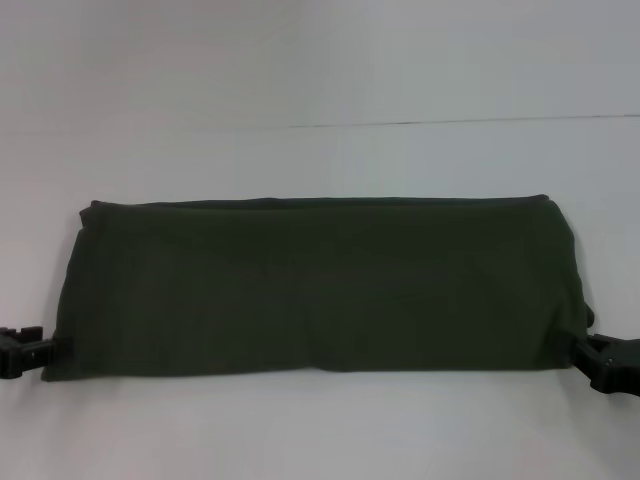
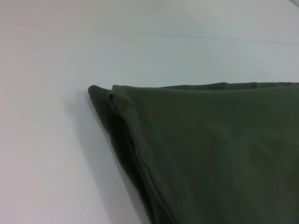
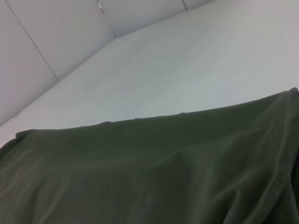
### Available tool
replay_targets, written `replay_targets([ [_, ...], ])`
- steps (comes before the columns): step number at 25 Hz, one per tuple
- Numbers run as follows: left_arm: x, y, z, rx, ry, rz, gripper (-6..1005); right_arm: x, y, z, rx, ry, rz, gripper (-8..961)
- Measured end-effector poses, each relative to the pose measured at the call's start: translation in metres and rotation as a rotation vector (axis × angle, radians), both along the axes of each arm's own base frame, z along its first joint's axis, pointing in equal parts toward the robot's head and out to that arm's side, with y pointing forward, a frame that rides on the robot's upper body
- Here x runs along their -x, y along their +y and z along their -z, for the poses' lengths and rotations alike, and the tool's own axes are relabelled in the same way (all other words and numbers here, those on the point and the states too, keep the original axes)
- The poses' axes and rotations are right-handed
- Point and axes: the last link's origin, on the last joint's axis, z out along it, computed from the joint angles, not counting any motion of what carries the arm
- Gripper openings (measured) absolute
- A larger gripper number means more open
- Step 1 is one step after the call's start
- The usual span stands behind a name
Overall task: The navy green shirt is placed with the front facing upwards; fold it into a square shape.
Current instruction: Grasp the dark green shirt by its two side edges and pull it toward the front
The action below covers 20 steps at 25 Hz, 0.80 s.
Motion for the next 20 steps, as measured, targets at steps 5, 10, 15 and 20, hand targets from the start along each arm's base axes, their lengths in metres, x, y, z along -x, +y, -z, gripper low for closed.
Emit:
replay_targets([
  [5, 0.0035, -0.0007, 0.0014, 0.008, 0.004, -0.028, 518, 0.0000, 0.0022, 0.0006, 0.002, -0.010, 0.001, 21],
  [10, 0.0046, -0.0007, 0.0048, 0.025, 0.002, -0.048, 535, 0.0017, 0.0050, 0.0008, 0.002, -0.012, -0.005, 22],
  [15, 0.0041, 0.0003, 0.0069, 0.033, -0.002, -0.048, 569, 0.0026, 0.0070, 0.0004, 0.002, -0.014, -0.009, 22],
  [20, 0.0043, 0.0013, 0.0049, 0.024, -0.020, -0.077, 603, 0.0020, 0.0082, -0.0006, -0.001, -0.019, -0.006, 21],
])
